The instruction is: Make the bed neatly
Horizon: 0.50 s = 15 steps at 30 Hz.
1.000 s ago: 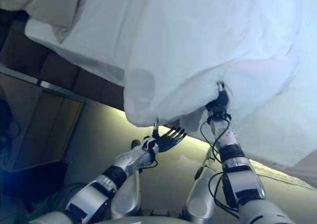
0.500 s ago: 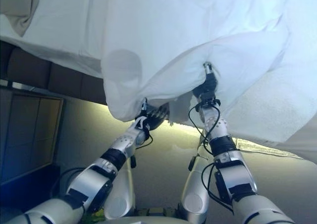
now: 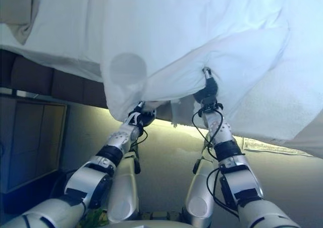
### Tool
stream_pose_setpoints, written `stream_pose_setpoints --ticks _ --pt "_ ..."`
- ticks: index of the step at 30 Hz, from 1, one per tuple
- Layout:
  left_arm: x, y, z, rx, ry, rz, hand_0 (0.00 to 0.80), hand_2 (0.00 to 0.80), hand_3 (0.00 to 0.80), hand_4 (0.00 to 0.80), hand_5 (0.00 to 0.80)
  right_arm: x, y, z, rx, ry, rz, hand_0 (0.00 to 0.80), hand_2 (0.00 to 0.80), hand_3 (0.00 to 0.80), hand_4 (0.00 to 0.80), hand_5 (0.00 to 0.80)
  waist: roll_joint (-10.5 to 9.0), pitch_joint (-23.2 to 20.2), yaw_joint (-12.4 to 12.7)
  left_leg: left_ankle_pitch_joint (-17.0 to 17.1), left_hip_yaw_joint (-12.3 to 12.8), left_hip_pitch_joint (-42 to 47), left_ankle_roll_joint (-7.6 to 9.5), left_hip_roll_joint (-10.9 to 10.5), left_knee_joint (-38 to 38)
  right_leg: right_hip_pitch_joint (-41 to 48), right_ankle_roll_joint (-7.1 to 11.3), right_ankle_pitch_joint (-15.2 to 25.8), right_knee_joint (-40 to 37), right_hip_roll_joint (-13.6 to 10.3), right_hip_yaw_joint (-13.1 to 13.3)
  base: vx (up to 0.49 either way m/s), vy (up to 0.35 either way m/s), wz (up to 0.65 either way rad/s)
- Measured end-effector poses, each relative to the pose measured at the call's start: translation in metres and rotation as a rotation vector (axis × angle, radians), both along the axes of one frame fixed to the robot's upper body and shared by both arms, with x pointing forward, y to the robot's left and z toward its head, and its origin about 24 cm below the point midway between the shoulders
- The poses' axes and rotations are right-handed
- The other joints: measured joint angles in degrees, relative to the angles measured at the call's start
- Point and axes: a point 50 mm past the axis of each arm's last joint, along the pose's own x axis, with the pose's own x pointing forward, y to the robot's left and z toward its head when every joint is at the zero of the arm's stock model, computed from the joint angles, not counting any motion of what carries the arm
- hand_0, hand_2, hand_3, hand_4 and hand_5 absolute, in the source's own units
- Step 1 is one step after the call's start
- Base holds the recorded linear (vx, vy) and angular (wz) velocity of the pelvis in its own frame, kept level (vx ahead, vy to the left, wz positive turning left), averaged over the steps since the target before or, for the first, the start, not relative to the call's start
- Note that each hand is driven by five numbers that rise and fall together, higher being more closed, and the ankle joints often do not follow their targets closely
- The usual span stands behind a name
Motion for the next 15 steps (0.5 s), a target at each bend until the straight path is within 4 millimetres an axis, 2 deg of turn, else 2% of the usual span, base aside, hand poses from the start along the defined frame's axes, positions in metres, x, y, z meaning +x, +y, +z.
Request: stream_pose_setpoints --ticks 2,6,11,15 --pt "0.000 0.001 0.000 0.019 -0.002 -0.002 0.800 0.800 0.800 0.800 0.800 -0.001 -0.005 -0.008 -0.004 0.015 -0.010 0.800 0.800 0.800 0.800 0.800 0.46 -0.3 0.1 0.0 0.0 0.0 0.07 -0.1 0.1 0.3 0.00 0.0 -0.3 -0.1 -0.3 -0.019 0.003 0.04" --pt "0.002 0.007 -0.003 0.065 0.015 0.002 0.800 0.800 0.800 0.800 0.800 -0.008 -0.019 -0.039 -0.032 0.088 -0.022 0.800 0.800 0.800 0.800 0.800 1.61 -0.9 -0.1 -0.1 -0.1 0.0 0.09 -0.2 0.1 0.7 -0.21 0.2 -1.1 -0.1 -0.5 0.006 0.026 0.00" --pt "0.001 0.021 -0.011 0.099 0.058 0.029 0.800 0.800 0.800 0.800 0.800 -0.020 -0.026 -0.077 -0.013 0.186 0.051 0.800 0.800 0.800 0.800 0.800 2.72 -1.5 0.0 0.0 0.1 0.8 0.03 -0.5 -0.4 1.3 -0.47 0.6 -1.4 -0.4 -0.5 0.063 0.161 0.00" --pt "-0.004 0.026 -0.021 0.084 0.104 0.048 0.800 0.800 0.800 0.800 0.800 -0.023 -0.024 -0.086 -0.017 0.201 0.118 0.800 0.800 0.800 0.800 0.800 4.83 -2.8 0.1 -0.2 0.1 2.0 0.33 -2.0 -0.7 2.7 -0.52 0.5 -1.8 -1.9 -0.5 0.054 0.179 0.07"
